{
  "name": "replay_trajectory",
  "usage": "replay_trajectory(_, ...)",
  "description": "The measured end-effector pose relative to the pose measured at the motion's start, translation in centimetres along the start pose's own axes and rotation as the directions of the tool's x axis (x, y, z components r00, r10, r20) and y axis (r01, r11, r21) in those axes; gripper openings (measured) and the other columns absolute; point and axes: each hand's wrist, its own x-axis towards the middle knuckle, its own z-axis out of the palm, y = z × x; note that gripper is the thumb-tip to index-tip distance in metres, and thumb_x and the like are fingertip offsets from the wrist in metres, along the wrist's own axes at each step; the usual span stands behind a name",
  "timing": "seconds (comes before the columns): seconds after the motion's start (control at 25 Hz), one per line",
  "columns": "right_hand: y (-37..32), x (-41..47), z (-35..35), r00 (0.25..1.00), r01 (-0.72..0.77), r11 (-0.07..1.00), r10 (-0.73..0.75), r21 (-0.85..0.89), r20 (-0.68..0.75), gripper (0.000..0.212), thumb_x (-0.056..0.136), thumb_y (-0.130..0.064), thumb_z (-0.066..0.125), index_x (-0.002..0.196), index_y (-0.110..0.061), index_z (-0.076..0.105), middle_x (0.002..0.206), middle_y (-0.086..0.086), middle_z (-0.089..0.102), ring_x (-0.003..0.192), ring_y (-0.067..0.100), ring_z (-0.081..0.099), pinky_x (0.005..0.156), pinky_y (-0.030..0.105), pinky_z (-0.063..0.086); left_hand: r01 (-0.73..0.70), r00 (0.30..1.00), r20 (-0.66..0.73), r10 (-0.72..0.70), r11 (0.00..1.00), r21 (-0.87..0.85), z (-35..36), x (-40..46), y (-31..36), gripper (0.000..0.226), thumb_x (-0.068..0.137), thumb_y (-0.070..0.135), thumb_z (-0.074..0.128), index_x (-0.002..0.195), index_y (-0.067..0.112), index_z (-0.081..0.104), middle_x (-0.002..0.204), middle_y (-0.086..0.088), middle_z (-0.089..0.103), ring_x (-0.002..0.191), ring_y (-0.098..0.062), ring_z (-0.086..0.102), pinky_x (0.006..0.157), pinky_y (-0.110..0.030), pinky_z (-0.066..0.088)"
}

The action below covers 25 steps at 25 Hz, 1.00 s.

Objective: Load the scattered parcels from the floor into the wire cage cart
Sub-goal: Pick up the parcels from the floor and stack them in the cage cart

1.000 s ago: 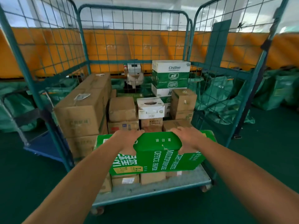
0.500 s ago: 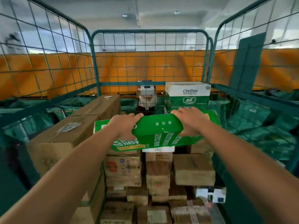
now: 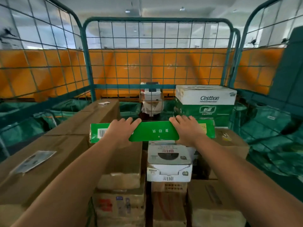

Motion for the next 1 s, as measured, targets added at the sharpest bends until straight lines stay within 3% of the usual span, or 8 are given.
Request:
replay_trajectory(0.32, 1.4, 11.0, 3.9, 0.996, -0.022, 1.000, 0.022, 0.005, 0.089, 0.086, 0.083, -0.048, 0.062, 0.149, -0.014, 0.017, 0.142, 0.010, 0.039, 0.129, 0.028, 0.041, 0.106, 0.043, 0.034, -0.067, 0.998, 0.002, 0.067, 0.997, -0.033, 5.1, 10.0, -6.0, 0.097, 0.084, 0.043, 0.063, 0.153, 0.024, -0.003, 0.145, -0.003, 0.037, 0.124, -0.021, 0.046, 0.096, -0.036, 0.045)
replay_trajectory(0.8, 5.1, 16.8, 10.8, 0.993, 0.050, 0.998, -0.055, 0.042, 0.106, 0.083, 0.083, -0.045, 0.062, 0.146, -0.015, 0.018, 0.138, 0.010, 0.040, 0.125, 0.029, 0.042, 0.102, 0.043, 0.034, -0.051, 0.994, 0.099, 0.056, 0.998, -0.047, 10.8, 16.9, -5.2, 0.099, 0.083, 0.047, 0.063, 0.152, 0.023, -0.004, 0.146, -0.003, 0.035, 0.124, -0.023, 0.046, 0.093, -0.036, 0.045)
replay_trajectory(1.0, 3.7, 18.2, 15.8, 0.989, 0.001, 0.999, -0.007, 0.044, 0.150, 0.079, 0.088, -0.038, 0.060, 0.148, -0.015, 0.014, 0.141, 0.011, 0.035, 0.128, 0.031, 0.039, 0.104, 0.043, 0.032, -0.033, 0.983, 0.183, 0.035, 0.999, -0.013, 14.9, 18.1, -4.3, 0.096, 0.086, 0.041, 0.063, 0.153, 0.022, -0.003, 0.150, -0.008, 0.030, 0.123, -0.028, 0.047, 0.093, -0.038, 0.045)
